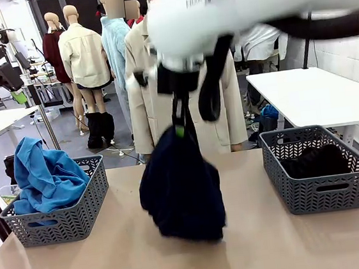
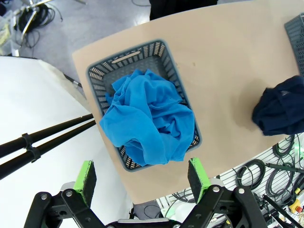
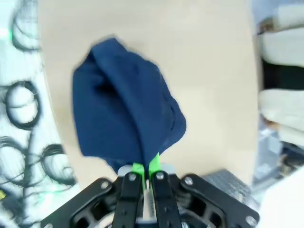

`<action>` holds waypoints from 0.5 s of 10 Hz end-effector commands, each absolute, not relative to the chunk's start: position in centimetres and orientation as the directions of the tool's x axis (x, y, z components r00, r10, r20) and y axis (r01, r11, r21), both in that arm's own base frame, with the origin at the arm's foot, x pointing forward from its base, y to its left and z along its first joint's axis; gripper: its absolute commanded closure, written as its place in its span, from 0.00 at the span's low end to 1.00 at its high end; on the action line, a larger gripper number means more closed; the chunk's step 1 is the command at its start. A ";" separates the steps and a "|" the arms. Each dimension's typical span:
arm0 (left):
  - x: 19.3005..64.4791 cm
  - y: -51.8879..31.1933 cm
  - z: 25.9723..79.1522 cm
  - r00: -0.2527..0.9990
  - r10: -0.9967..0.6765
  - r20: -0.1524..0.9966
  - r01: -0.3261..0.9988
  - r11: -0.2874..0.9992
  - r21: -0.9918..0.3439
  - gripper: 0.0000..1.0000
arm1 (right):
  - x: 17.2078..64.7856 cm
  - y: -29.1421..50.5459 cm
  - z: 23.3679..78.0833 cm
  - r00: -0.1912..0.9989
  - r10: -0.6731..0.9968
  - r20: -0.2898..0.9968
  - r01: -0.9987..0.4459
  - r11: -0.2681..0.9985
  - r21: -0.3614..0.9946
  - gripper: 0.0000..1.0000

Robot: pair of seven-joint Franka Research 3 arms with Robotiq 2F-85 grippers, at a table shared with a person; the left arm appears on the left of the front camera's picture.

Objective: Sort the tops and bottoms.
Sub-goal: Lift clothes from the center of the table with your right hand, then sort the clothes according to human instructions.

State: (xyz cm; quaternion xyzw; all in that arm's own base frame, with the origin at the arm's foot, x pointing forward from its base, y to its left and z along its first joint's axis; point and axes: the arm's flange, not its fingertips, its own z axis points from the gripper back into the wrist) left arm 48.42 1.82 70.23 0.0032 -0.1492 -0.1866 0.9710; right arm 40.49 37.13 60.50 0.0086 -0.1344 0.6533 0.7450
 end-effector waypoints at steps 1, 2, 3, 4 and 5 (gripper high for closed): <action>48.2 1.9 70.4 0.887 -0.360 0.288 0.358 0.932 0.062 0.00 | 42.4 39.7 67.5 0.155 0.970 0.185 -0.955 0.196 -0.225 1.00; 48.2 1.9 70.4 0.887 -0.360 0.288 0.358 0.932 0.062 0.00 | 42.6 40.1 71.5 0.184 0.967 0.177 -0.949 0.222 -0.224 1.00; 48.2 1.9 70.4 0.887 -0.360 0.288 0.358 0.932 0.062 0.00 | 42.8 40.3 74.2 0.205 0.959 0.196 -0.942 0.248 -0.228 1.00; 48.2 1.9 70.4 0.887 -0.360 0.288 0.358 0.932 0.062 0.00 | 43.1 40.4 76.1 0.245 0.948 0.202 -0.929 0.289 -0.230 1.00; 48.2 1.9 70.4 0.887 -0.360 0.288 0.358 0.932 0.062 0.00 | 43.4 40.5 77.4 0.299 0.932 0.205 -0.921 0.339 -0.194 1.00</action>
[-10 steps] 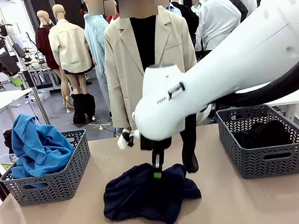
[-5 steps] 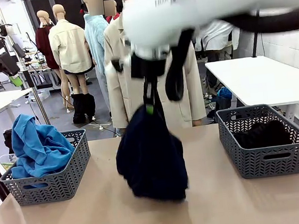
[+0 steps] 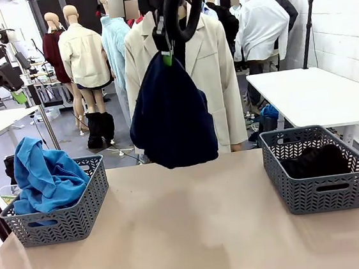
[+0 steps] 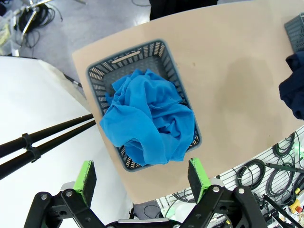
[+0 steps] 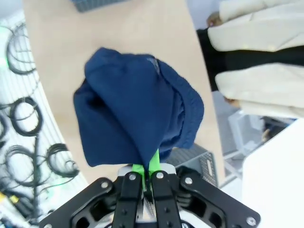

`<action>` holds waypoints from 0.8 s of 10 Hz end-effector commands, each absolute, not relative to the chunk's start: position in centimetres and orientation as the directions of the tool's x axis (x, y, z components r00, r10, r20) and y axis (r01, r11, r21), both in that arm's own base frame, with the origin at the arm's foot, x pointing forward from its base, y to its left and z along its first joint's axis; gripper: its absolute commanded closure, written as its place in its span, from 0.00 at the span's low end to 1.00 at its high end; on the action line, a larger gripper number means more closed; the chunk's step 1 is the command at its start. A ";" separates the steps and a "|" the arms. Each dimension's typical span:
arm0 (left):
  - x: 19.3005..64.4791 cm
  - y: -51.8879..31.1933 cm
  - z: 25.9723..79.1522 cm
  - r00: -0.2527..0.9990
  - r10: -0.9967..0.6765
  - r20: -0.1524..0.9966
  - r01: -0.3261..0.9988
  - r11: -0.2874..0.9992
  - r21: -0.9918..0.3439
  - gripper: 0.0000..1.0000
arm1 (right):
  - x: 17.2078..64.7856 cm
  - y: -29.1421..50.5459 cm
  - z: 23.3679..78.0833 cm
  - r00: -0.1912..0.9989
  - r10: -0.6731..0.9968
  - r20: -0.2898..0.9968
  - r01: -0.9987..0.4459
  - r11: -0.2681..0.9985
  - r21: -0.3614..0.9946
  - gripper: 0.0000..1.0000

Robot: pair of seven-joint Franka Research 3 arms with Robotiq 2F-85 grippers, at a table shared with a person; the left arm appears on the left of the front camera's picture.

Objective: Sort the tops and bottoms.
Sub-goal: Sort the clothes according to human instructions.

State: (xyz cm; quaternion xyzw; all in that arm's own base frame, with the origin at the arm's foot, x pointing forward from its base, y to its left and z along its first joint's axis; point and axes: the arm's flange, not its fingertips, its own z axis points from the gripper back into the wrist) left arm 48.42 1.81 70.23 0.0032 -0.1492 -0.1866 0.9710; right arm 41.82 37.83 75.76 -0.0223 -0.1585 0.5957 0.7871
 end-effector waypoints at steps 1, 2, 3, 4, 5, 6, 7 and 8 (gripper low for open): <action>48.2 1.9 70.4 0.887 -0.360 0.288 0.358 0.932 0.062 0.00 | 41.4 37.6 74.6 0.200 0.954 0.221 -0.937 0.252 -0.241 1.00; 48.2 1.9 70.4 0.887 -0.360 0.288 0.358 0.932 0.062 0.00 | 41.4 37.6 74.6 0.200 0.954 0.221 -0.937 0.252 -0.241 1.00; 48.2 1.9 70.4 0.887 -0.360 0.288 0.358 0.932 0.062 0.00 | 41.4 37.6 74.6 0.200 0.954 0.221 -0.937 0.252 -0.241 1.00; 48.2 1.9 70.4 0.887 -0.360 0.288 0.358 0.932 0.062 0.00 | 41.4 37.6 74.6 0.200 0.954 0.221 -0.937 0.252 -0.241 1.00; 48.2 1.9 70.4 0.887 -0.360 0.288 0.358 0.932 0.062 0.00 | 41.4 37.6 74.6 0.200 0.954 0.221 -0.937 0.252 -0.241 1.00; 48.2 1.9 70.4 0.887 -0.360 0.288 0.358 0.932 0.062 0.00 | 41.4 37.6 74.6 0.200 0.954 0.221 -0.937 0.252 -0.241 1.00; 48.2 1.9 70.4 0.887 -0.360 0.288 0.358 0.932 0.062 0.00 | 41.4 37.6 74.6 0.200 0.954 0.221 -0.937 0.252 -0.241 1.00; 48.2 1.9 70.4 0.887 -0.360 0.288 0.358 0.932 0.062 0.00 | 41.4 37.6 74.6 0.200 0.954 0.221 -0.937 0.252 -0.241 1.00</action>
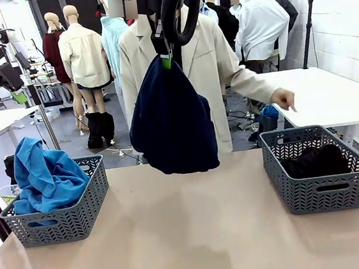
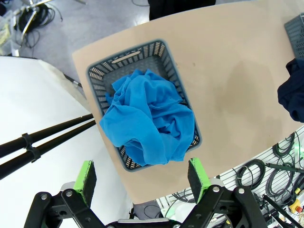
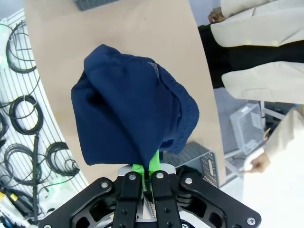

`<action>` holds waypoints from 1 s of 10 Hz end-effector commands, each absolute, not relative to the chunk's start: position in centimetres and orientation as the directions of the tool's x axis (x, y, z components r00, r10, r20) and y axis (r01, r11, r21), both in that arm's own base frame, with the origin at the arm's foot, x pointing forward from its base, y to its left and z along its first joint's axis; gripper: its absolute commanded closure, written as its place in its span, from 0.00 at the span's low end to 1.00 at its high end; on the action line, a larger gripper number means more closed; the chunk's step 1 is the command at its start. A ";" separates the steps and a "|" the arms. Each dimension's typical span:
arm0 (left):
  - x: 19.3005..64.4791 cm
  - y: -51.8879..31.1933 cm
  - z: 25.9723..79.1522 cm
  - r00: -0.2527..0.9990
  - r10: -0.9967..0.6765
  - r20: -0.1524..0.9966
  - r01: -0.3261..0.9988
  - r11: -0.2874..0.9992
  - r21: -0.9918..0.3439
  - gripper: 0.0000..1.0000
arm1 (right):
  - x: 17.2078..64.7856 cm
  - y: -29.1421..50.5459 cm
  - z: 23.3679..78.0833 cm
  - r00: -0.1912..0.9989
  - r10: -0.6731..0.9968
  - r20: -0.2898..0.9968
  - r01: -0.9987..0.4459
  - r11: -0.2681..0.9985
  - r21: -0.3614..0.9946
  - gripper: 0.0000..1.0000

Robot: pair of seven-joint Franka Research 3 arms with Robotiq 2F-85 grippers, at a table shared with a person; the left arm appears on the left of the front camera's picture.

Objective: Sort the tops and bottoms.
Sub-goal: Sort the clothes according to human instructions.

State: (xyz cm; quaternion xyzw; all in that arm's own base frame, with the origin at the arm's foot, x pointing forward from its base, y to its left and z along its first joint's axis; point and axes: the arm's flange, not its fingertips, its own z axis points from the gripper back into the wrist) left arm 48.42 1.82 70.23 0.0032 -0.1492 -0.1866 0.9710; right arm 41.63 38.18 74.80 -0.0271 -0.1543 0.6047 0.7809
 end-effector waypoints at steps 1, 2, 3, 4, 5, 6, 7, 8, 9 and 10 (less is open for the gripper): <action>48.2 1.9 70.4 0.887 -0.360 0.288 0.358 0.932 0.062 0.00 | 41.4 37.6 74.6 0.200 0.954 0.221 -0.937 0.252 -0.241 1.00; 48.2 1.9 70.4 0.887 -0.360 0.288 0.358 0.932 0.062 0.00 | 41.4 37.6 74.6 0.200 0.954 0.221 -0.937 0.252 -0.241 1.00; 48.2 1.9 70.4 0.887 -0.360 0.288 0.358 0.932 0.062 0.00 | 41.4 37.6 74.6 0.200 0.954 0.221 -0.937 0.252 -0.241 1.00; 48.2 1.9 70.4 0.887 -0.360 0.288 0.358 0.932 0.062 0.00 | 41.4 37.6 74.6 0.200 0.954 0.221 -0.937 0.252 -0.241 1.00; 48.2 1.9 70.4 0.887 -0.360 0.288 0.358 0.932 0.062 0.00 | 41.4 37.6 74.6 0.200 0.954 0.221 -0.937 0.252 -0.241 1.00; 48.2 1.9 70.4 0.887 -0.360 0.288 0.358 0.932 0.062 0.00 | 41.4 37.6 74.6 0.200 0.954 0.221 -0.937 0.252 -0.241 1.00; 48.2 1.9 70.4 0.887 -0.360 0.288 0.358 0.932 0.062 0.00 | 41.4 37.6 74.6 0.200 0.954 0.221 -0.937 0.252 -0.241 1.00; 48.2 1.9 70.4 0.887 -0.360 0.288 0.358 0.932 0.062 0.00 | 41.4 37.6 74.6 0.200 0.954 0.221 -0.937 0.252 -0.241 1.00; 48.2 1.9 70.4 0.887 -0.360 0.288 0.358 0.932 0.062 0.00 | 41.4 37.6 74.6 0.200 0.954 0.221 -0.937 0.252 -0.241 1.00; 48.2 1.9 70.4 0.887 -0.360 0.288 0.358 0.932 0.062 0.00 | 41.4 37.6 74.6 0.200 0.954 0.221 -0.937 0.252 -0.241 1.00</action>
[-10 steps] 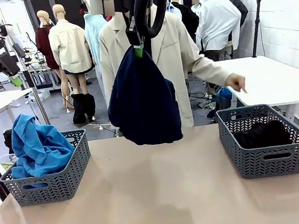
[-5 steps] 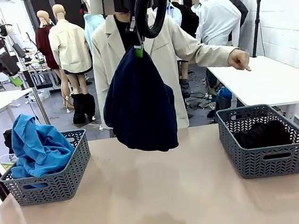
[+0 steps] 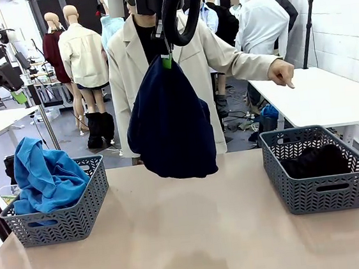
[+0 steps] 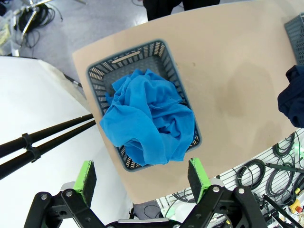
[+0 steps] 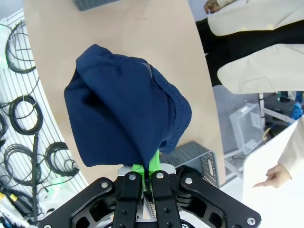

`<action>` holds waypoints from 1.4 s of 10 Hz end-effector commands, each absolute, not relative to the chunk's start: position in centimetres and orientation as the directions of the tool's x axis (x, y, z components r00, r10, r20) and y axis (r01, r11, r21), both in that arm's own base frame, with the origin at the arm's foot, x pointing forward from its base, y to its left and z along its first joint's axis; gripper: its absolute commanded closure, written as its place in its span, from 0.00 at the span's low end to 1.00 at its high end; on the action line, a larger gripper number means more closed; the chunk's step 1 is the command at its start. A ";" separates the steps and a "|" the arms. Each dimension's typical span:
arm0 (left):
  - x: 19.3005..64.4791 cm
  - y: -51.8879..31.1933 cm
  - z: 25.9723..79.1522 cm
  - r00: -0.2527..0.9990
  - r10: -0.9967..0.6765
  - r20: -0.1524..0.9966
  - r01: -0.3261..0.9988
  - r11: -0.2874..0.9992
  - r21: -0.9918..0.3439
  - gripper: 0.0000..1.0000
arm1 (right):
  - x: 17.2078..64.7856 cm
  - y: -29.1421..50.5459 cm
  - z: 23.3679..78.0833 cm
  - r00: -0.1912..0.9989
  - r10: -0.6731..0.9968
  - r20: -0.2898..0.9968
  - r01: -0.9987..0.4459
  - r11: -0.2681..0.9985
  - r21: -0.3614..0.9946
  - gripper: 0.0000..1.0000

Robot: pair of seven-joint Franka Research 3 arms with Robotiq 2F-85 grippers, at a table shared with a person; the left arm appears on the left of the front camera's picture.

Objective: Sort the tops and bottoms.
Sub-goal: Sort the clothes according to human instructions.

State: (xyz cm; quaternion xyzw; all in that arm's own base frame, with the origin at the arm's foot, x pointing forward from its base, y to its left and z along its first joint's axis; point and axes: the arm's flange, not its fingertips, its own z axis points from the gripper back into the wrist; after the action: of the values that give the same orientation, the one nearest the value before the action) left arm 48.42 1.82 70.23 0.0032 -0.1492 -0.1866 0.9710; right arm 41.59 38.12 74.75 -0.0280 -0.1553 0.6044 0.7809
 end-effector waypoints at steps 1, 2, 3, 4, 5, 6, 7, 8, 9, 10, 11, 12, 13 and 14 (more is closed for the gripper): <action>48.2 1.9 70.4 0.887 -0.360 0.288 0.358 0.932 0.062 0.00 | 41.4 37.6 74.6 0.200 0.954 0.221 -0.937 0.252 -0.241 1.00; 48.2 1.9 70.4 0.887 -0.360 0.288 0.358 0.932 0.062 0.00 | 41.6 38.1 74.7 0.221 0.953 0.209 -0.935 0.268 -0.232 1.00; 48.2 1.9 70.4 0.887 -0.360 0.288 0.358 0.932 0.062 0.00 | 41.7 37.4 75.4 0.221 0.956 0.194 -0.933 0.266 -0.243 1.00; 48.2 1.9 70.4 0.887 -0.360 0.288 0.358 0.932 0.062 0.00 | 41.9 36.3 76.3 0.231 0.957 0.177 -0.921 0.274 -0.276 1.00; 48.2 1.9 70.4 0.887 -0.360 0.288 0.358 0.932 0.062 0.00 | 42.4 34.2 77.2 0.264 0.955 0.133 -0.889 0.295 -0.352 1.00; 48.2 1.9 70.4 0.887 -0.360 0.288 0.358 0.932 0.062 0.00 | 43.0 31.9 78.0 0.302 0.946 0.115 -0.859 0.322 -0.398 1.00; 48.2 1.9 70.4 0.887 -0.360 0.288 0.358 0.932 0.062 0.00 | 43.6 29.2 78.8 0.352 0.929 0.117 -0.821 0.366 -0.439 1.00; 48.2 1.9 70.4 0.887 -0.360 0.288 0.358 0.932 0.062 0.00 | 44.0 26.3 79.7 0.375 0.923 0.090 -0.816 0.375 -0.440 1.00; 48.2 1.9 70.4 0.887 -0.360 0.288 0.358 0.932 0.062 0.00 | 44.0 23.1 80.8 0.426 0.894 0.137 -0.770 0.438 -0.463 1.00; 48.2 1.9 70.4 0.887 -0.360 0.288 0.358 0.932 0.062 0.00 | 44.2 19.7 81.0 0.454 0.864 0.218 -0.750 0.503 -0.430 1.00; 48.2 1.9 70.4 0.887 -0.360 0.288 0.358 0.932 0.062 0.00 | 44.5 16.9 79.9 0.497 0.829 0.255 -0.734 0.559 -0.386 1.00; 48.2 1.9 70.4 0.887 -0.360 0.288 0.358 0.932 0.062 0.00 | 45.0 14.5 78.2 0.518 0.810 0.274 -0.727 0.586 -0.358 1.00; 48.2 1.9 70.4 0.887 -0.360 0.288 0.358 0.932 0.062 0.00 | 45.6 12.1 76.1 0.556 0.786 0.269 -0.690 0.618 -0.377 1.00; 48.2 1.9 70.4 0.887 -0.360 0.288 0.358 0.932 0.062 0.00 | 45.9 9.9 73.9 0.575 0.774 0.266 -0.680 0.633 -0.370 1.00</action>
State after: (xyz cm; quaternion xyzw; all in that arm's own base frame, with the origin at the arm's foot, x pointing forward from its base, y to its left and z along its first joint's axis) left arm 48.42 1.84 70.23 0.0031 -0.1491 -0.1864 0.9711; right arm 47.19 10.71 77.33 -0.1113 -0.1940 0.4115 0.8835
